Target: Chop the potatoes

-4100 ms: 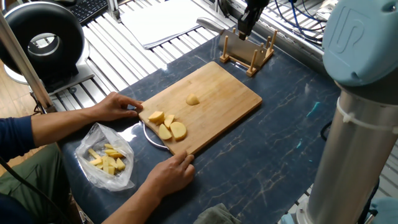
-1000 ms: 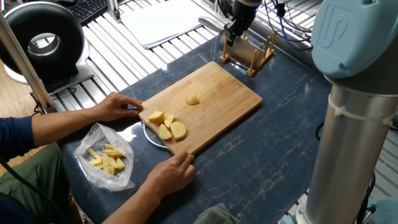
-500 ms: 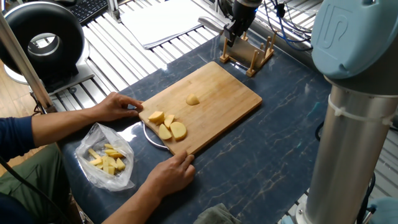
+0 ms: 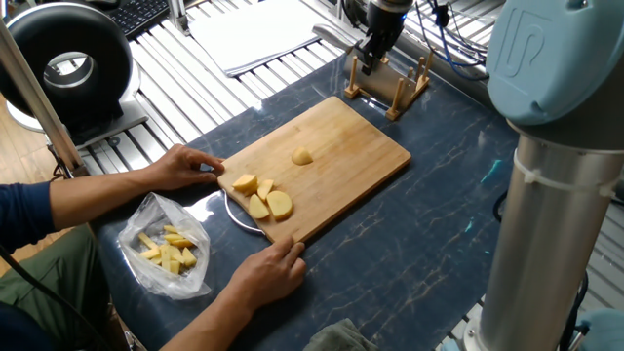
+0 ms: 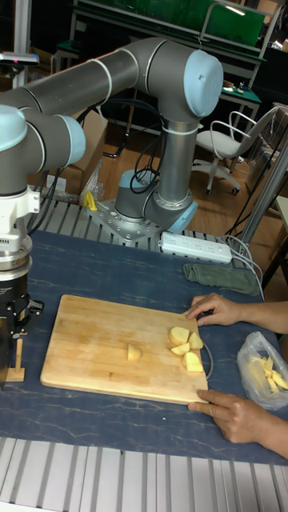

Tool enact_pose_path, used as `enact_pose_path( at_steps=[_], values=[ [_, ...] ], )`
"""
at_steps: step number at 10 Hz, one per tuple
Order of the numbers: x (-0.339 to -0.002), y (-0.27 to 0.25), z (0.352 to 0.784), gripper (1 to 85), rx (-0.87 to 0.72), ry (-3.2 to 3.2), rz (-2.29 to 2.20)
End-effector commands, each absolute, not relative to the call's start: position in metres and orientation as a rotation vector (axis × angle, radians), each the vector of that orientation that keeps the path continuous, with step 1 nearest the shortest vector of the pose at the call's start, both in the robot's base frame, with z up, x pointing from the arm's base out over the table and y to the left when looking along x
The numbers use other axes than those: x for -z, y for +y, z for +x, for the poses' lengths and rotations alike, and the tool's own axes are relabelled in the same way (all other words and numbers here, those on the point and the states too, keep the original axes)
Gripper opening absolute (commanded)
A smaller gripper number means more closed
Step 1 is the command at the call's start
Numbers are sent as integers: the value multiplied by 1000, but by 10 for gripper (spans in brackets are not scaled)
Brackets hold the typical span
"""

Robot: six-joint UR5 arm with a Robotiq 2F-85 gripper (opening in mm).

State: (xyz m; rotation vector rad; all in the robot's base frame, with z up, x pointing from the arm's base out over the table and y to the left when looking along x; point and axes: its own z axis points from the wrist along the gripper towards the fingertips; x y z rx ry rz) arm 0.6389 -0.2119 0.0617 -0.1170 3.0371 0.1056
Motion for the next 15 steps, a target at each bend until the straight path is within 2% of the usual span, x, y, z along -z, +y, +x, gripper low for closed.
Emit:
enact_pose_path(
  at_steps=[1, 8, 10, 11, 15],
  values=[
    [-64, -211, 639, 257, -101, 3037, -100],
    [-67, -195, 644, 230, -123, 3024, -63],
    [-66, -196, 644, 163, -119, 3025, -51],
    [-66, -197, 644, 10, -113, 3025, -43],
    [-68, -203, 640, 10, -80, 3034, -61]
  ],
)
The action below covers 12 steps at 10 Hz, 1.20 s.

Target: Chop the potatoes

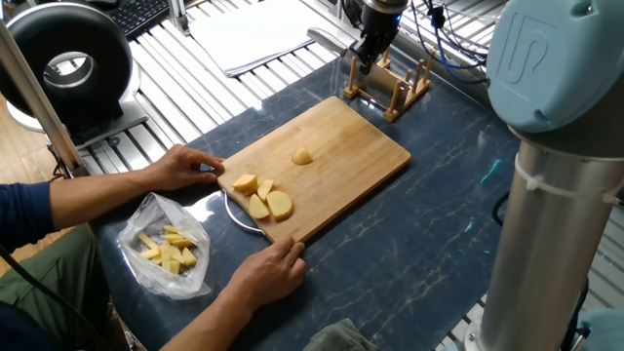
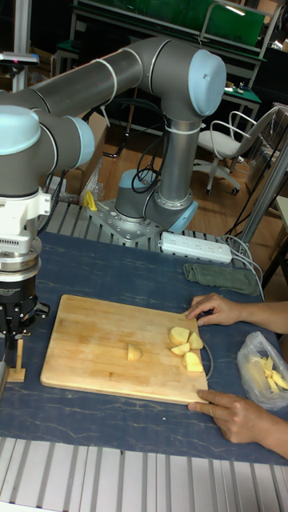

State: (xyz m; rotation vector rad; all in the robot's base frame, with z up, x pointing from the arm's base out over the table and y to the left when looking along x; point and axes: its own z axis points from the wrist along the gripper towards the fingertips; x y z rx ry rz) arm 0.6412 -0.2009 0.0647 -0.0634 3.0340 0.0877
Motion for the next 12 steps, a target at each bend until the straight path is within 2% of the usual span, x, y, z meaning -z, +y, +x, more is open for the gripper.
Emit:
enact_pose_path(
  at_steps=[1, 4, 8, 12],
  values=[
    [-71, -206, 637, 10, -46, 3042, -86],
    [-83, -214, 633, 10, -3, 3040, -156],
    [-117, -221, 625, 10, 33, 3011, -217],
    [-143, -240, 605, 10, 166, 3005, -313]
  ],
)
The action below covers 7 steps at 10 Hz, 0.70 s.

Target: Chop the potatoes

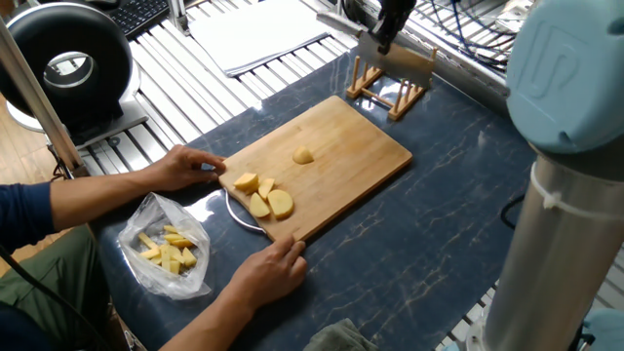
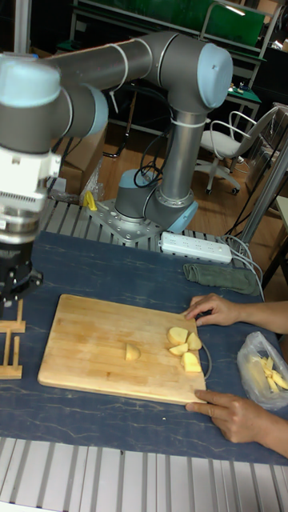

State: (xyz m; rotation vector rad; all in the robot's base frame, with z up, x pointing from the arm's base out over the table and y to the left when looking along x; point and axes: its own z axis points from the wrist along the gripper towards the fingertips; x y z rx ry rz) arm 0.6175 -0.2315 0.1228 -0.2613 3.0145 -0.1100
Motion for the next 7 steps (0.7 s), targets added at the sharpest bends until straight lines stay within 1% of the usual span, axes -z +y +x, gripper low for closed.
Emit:
enact_pose_path(
  at_steps=[1, 4, 5, 7],
  values=[
    [-149, -239, 593, 10, 162, 3020, -306],
    [-164, -233, 546, 10, 173, 3113, -195],
    [-166, -225, 536, 10, 163, 3118, -149],
    [-166, -203, 531, 10, 116, 3092, -62]
  ],
)
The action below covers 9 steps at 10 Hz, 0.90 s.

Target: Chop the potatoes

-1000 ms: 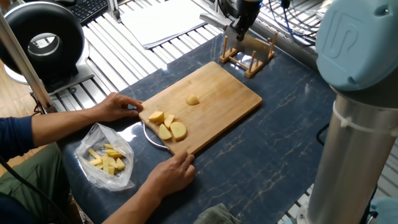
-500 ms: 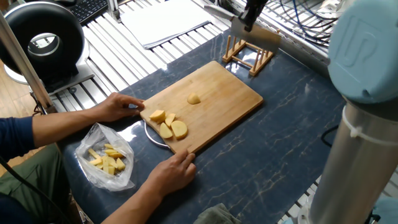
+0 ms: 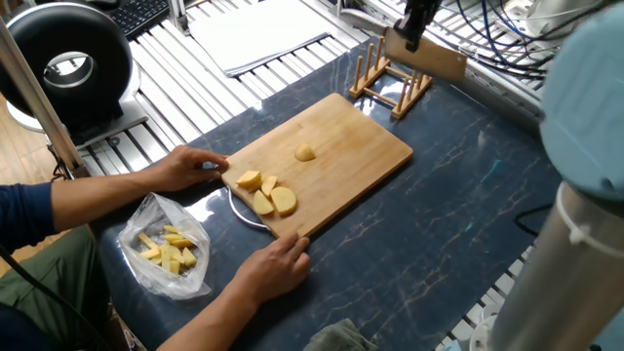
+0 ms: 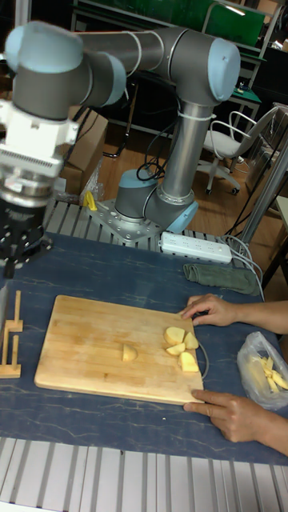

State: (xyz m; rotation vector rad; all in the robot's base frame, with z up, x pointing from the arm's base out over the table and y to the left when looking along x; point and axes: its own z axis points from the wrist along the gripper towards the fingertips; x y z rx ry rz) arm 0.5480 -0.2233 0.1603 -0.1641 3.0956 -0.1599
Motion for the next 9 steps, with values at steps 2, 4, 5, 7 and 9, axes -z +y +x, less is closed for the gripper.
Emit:
enact_pose_path(
  at_steps=[2, 4, 5, 7, 9],
  values=[
    [-159, -169, 529, 10, 20, 3070, 61],
    [-150, -136, 533, 10, -84, 3034, 153],
    [-146, -130, 539, 10, -89, 3009, 143],
    [-139, -137, 559, 10, -49, 2982, 51],
    [-136, -155, 565, 10, 62, 2975, -54]
  ],
)
